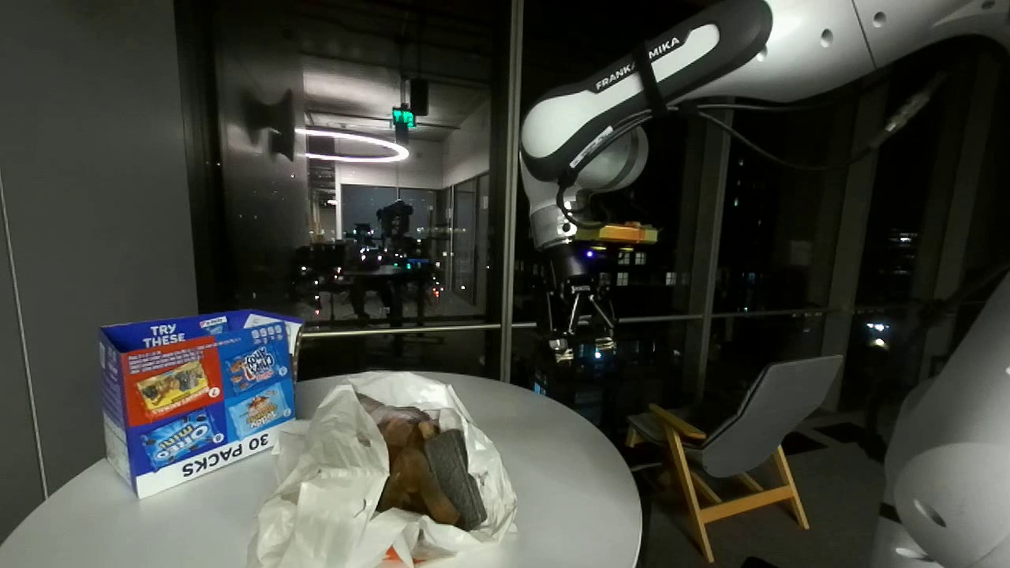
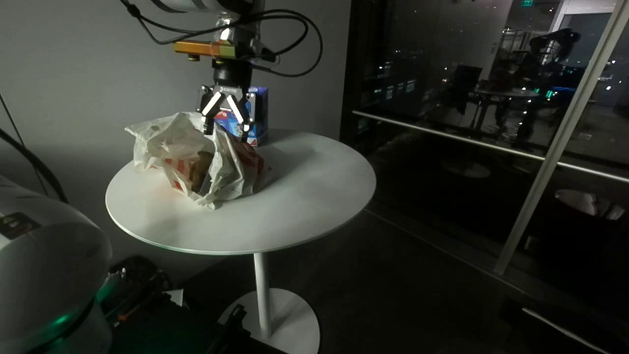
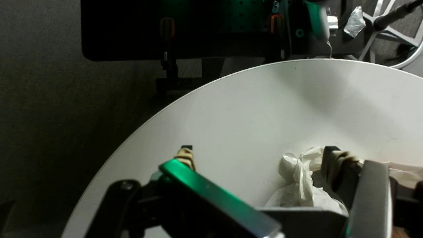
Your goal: Empty the plastic
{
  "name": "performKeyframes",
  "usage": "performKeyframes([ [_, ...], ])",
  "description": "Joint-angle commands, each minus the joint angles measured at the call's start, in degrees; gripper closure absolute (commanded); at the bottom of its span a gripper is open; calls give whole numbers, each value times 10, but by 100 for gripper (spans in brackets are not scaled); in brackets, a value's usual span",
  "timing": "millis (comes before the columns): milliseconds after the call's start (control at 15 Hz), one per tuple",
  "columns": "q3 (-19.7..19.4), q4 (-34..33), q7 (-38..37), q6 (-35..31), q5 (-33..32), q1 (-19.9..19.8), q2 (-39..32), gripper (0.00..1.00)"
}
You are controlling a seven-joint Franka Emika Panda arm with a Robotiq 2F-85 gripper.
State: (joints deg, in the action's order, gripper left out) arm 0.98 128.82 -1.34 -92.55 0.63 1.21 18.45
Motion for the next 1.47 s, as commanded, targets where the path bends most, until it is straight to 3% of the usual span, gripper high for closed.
performKeyframes([
  [0, 21, 14, 11, -84, 28, 25, -44, 0],
  [267, 57, 35, 70, -173, 89, 76, -78, 0],
  [467, 79, 39, 95, -201, 120, 101, -85, 0],
  [1000, 99, 50, 138, -351, 164, 123, -153, 0],
  [1400, 120, 99, 68, -558, 86, 124, -183, 0],
])
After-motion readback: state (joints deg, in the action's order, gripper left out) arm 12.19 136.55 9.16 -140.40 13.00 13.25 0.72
